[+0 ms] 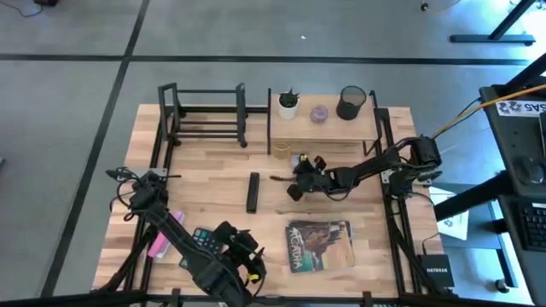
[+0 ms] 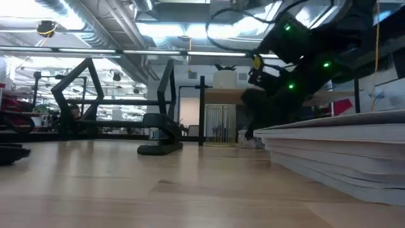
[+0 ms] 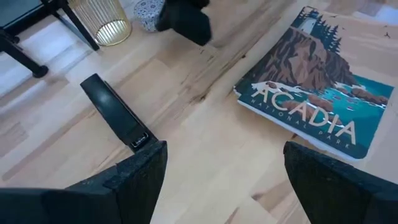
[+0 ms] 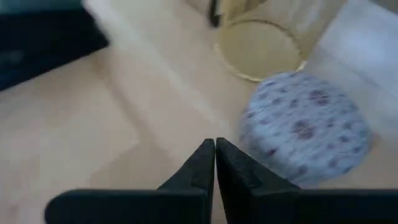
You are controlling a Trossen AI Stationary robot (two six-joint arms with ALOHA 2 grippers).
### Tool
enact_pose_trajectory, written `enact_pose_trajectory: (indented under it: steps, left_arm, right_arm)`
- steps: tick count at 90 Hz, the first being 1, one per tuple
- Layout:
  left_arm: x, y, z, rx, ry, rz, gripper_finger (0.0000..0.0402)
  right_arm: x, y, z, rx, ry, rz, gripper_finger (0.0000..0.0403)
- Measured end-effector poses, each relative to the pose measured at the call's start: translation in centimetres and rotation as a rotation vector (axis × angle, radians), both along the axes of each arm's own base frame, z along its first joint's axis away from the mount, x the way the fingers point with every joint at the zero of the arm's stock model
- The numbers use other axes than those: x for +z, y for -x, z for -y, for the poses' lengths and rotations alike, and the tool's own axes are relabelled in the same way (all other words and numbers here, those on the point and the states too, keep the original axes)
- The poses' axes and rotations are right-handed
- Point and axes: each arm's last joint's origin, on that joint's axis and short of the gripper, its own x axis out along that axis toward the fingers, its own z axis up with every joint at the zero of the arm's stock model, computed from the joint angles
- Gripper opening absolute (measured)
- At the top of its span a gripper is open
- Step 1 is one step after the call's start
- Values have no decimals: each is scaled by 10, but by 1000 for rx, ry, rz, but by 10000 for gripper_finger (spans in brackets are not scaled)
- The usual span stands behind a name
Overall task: Stock shelves
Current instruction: Put the white floral-patterned item under the shelf, then put the calculator under the rack
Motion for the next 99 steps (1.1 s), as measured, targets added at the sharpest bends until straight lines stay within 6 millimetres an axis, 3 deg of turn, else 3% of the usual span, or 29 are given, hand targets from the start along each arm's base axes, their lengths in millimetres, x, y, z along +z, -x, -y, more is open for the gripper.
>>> enact_pose_trajectory:
  steps: [16,54,65,99]
  left_arm:
    - [0,0,0,0,0,0,301]
    - [0,0,0,0,0,-1,301]
    - [0,0,0,1,-1,-1,301]
    - [-3,-1,1,-76,61,-145,301]
  right_arm:
    - [-2,3,14,-37,3,-44,0]
    - [-2,3,10,1,78,-79,1]
    - [0,1,-10,87,85,-54,1]
    - [14,6,-104,379,164,141,1]
